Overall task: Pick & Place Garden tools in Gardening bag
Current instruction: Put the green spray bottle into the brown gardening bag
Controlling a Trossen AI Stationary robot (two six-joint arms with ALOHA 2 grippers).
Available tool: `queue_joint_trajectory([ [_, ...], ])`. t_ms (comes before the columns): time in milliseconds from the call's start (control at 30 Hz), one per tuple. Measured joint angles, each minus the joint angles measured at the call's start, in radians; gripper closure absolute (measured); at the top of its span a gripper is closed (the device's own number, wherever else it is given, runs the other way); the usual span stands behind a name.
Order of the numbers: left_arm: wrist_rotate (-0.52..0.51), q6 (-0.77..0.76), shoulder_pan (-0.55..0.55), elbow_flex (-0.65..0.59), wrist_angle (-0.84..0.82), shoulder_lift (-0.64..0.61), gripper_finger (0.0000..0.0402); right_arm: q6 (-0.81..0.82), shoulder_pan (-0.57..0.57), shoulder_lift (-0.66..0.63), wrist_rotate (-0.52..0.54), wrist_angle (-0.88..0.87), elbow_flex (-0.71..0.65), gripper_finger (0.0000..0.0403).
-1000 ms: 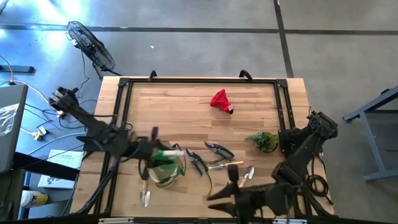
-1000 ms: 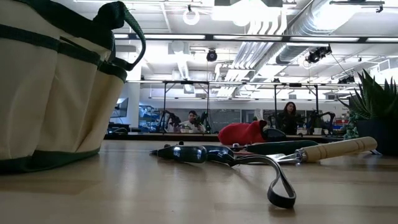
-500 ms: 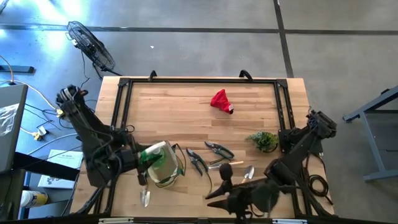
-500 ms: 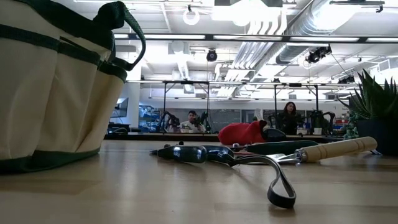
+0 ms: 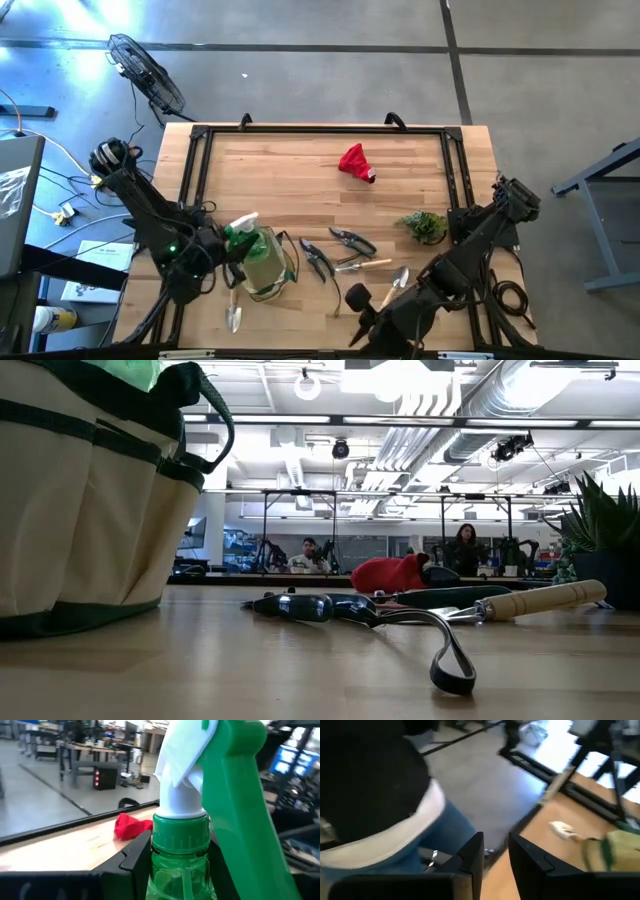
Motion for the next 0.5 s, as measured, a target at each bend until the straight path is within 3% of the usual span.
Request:
queue_joint_trajectory([
  [167,0.0,-0.084,0.071,-0.019,0.014,0.048,0.0253,-0.013,0.033,-0.001,-0.119,-0.019,0.0,0.0323],
  [500,0.025,-0.089,0.106,-0.019,0.181,0.131,0.0253,0.017,0.105,-0.008,-0.12,-0.094,0.0,0.0323],
])
